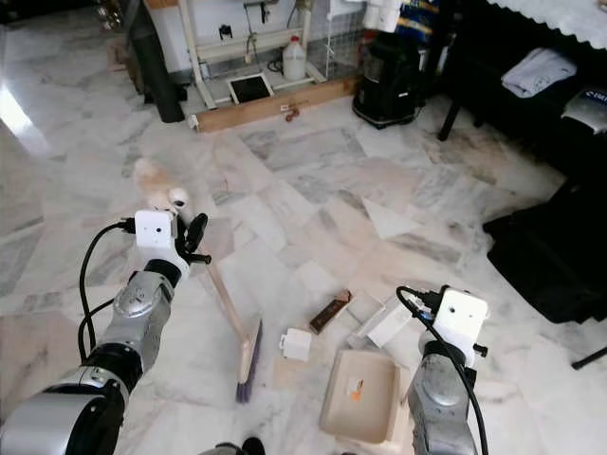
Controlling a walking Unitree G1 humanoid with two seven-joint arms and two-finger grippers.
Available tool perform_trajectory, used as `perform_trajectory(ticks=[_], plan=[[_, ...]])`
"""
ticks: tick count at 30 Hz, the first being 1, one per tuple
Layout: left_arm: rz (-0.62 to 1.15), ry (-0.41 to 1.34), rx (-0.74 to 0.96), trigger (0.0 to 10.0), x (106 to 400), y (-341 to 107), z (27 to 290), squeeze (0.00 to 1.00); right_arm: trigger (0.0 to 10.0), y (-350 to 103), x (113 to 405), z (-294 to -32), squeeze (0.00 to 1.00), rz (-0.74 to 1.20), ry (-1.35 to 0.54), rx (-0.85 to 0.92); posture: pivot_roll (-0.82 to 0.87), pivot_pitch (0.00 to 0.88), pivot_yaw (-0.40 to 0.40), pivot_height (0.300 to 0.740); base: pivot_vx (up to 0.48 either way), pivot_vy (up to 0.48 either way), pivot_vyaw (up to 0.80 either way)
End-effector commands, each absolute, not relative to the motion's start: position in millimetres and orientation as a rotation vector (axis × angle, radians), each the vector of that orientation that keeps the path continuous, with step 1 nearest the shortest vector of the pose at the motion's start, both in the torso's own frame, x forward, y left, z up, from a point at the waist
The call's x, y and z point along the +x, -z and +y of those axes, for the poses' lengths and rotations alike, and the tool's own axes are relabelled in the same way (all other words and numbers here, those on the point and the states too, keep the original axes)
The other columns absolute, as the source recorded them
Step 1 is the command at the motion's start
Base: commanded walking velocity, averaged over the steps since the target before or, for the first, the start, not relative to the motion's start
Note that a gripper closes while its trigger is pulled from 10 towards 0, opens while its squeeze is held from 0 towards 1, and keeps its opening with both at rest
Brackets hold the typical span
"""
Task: Sweep floor
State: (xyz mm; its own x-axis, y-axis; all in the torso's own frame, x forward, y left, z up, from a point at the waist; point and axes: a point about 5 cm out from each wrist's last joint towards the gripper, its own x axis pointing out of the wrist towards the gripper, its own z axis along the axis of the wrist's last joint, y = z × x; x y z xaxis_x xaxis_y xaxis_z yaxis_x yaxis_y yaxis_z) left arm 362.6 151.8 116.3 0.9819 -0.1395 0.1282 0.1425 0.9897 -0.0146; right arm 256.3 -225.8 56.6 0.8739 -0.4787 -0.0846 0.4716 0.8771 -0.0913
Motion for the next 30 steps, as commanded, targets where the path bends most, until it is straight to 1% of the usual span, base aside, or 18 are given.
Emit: perform_trajectory(ticks=[1,5,11,15,23,25,26,27,28,30], plan=[[-0.126,0.16,-0.017,10.0,363.7,-116.9,147.6,0.0,10.0,-62.4,254.5,-227.8,0.0,0.086,0.502,-0.066,-0.12,0.171,0.018,0.74,0.0,0.0,0.0],[-0.084,0.21,-0.035,10.0,362.7,-110.5,142.0,0.0,10.0,-63.6,247.4,-229.2,0.0,0.089,0.504,-0.069,-0.14,0.194,0.015,0.74,0.0,0.0,0.0],[-0.025,0.249,-0.152,10.0,359.4,-99.6,138.8,0.0,10.0,-65.2,244.2,-226.9,0.0,0.095,0.494,-0.065,-0.14,0.208,0.012,0.74,0.0,0.0,0.0],[-0.019,0.26,-0.163,10.0,358.4,-97.8,139.5,0.0,10.0,-65.9,244.5,-225.6,0.0,0.1,0.489,-0.064,-0.14,0.213,0.008,0.74,0.0,0.0,0.0],[-0.013,0.364,-0.11,10.0,356.5,-98.2,139.6,0.0,10.0,-66.1,247.3,-222.7,0.0,0.106,0.478,-0.058,-0.12,0.213,0.007,0.74,0.0,0.0,0.0],[-0.05,0.365,-0.082,10.0,358.3,-105.3,145.3,0.0,10.0,-65.7,247.4,-221.8,0.0,0.109,0.476,-0.056,-0.12,0.213,0.007,0.74,0.0,0.0,0.0],[-0.085,0.341,-0.065,10.0,360.4,-112.5,152.1,0.0,10.0,-65.4,247.6,-220.8,0.0,0.111,0.474,-0.054,-0.11,0.212,0.01,0.74,0.0,0.0,0.0],[-0.085,0.341,-0.065,10.0,360.4,-112.5,152.1,0.0,10.0,-65.4,247.6,-220.8,0.0,0.111,0.474,-0.054,-0.11,0.212,0.01,0.74,0.0,0.0,0.0],[-0.13,0.302,-0.024,10.0,363.0,-122.2,161.3,0.0,10.0,-65.0,248.0,-219.5,0.0,0.112,0.473,-0.051,-0.11,0.211,0.012,0.74,0.0,0.0,0.0],[-0.162,0.285,0.019,10.0,364.4,-129.4,167.0,0.0,10.0,-64.6,248.2,-218.4,0.0,0.113,0.471,-0.049,-0.1,0.21,0.013,0.74,0.0,0.0,0.0]])
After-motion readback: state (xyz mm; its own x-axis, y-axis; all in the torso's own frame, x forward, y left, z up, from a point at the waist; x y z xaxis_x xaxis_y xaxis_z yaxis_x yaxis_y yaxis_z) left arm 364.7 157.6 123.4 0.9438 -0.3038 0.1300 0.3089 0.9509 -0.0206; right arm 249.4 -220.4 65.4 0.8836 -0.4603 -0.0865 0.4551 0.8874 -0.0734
